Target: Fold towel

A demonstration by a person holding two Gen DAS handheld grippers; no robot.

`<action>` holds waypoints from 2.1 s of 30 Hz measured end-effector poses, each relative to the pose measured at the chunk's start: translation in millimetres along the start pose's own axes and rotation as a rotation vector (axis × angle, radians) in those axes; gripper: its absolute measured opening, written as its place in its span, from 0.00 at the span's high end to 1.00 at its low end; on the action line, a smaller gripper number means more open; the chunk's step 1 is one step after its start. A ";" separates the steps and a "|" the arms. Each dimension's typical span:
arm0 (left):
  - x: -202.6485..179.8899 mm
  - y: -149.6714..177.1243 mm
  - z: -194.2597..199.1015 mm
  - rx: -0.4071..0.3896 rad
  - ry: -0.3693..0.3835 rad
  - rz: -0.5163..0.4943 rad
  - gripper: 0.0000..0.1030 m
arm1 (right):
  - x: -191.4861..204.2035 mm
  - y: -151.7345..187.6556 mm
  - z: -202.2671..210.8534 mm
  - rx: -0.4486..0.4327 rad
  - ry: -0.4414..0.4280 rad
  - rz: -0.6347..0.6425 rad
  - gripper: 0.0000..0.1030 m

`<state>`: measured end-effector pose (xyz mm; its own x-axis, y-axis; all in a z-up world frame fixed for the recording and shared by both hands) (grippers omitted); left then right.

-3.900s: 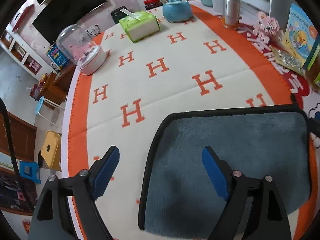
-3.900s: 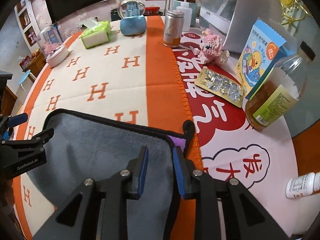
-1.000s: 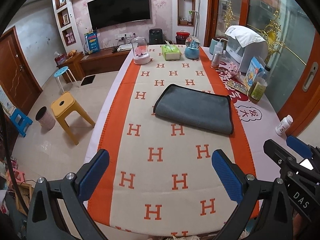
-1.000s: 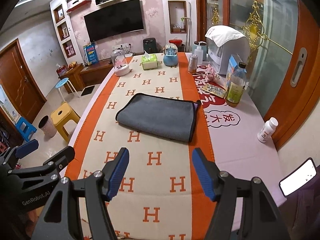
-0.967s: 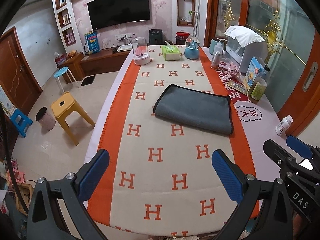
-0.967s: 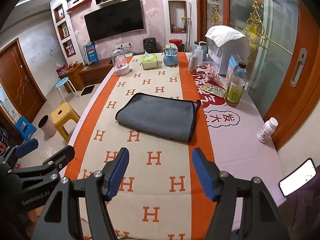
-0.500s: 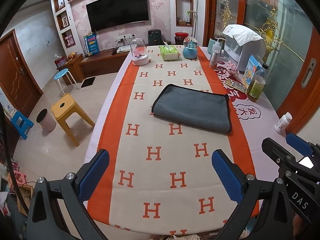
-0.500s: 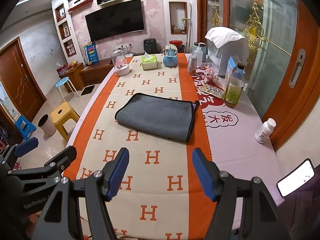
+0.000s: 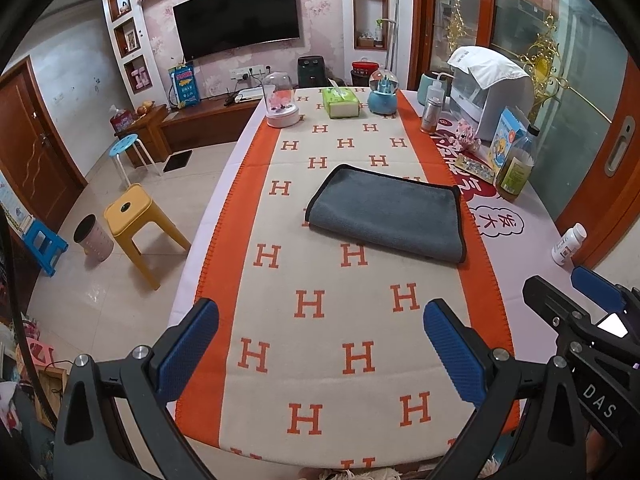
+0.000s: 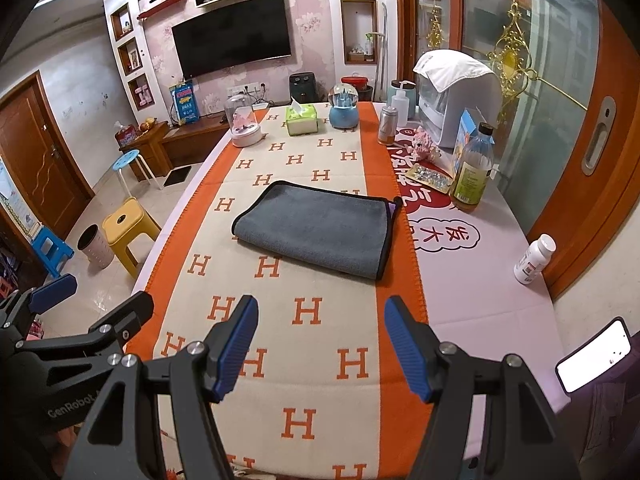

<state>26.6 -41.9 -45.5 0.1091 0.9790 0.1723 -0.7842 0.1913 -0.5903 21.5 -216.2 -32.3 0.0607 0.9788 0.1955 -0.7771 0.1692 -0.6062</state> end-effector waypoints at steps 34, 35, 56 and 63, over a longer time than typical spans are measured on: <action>-1.6 5.8 -1.1 0.001 -0.004 -0.015 0.01 | -0.3 0.6 -0.2 -0.007 -0.001 -0.002 0.36; -1.6 5.8 -1.0 0.000 -0.004 -0.014 0.01 | -0.8 0.5 -0.9 -0.006 0.000 -0.003 0.36; 7.1 10.3 -5.6 0.025 0.003 -0.020 0.01 | 2.4 2.5 -5.6 0.006 0.019 0.003 0.36; 10.5 5.2 -7.2 0.025 0.002 -0.026 0.01 | 2.7 0.6 -6.4 0.006 0.019 0.002 0.36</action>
<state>28.1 -30.1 -52.5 0.1304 0.9739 0.1858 -0.7963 0.2145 -0.5656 25.1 -212.8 -37.2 0.0713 0.9811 0.1796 -0.7809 0.1669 -0.6019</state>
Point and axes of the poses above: each gripper's, at about its wrist camera, not at the fingertips, and z roughly against the way its jaws point, x to its left, y to its underside, the point moved 8 cm from there along -z, roughly the way its jaws point, and after that the axes turned 13 degrees about -z, right-handed, at the moved point
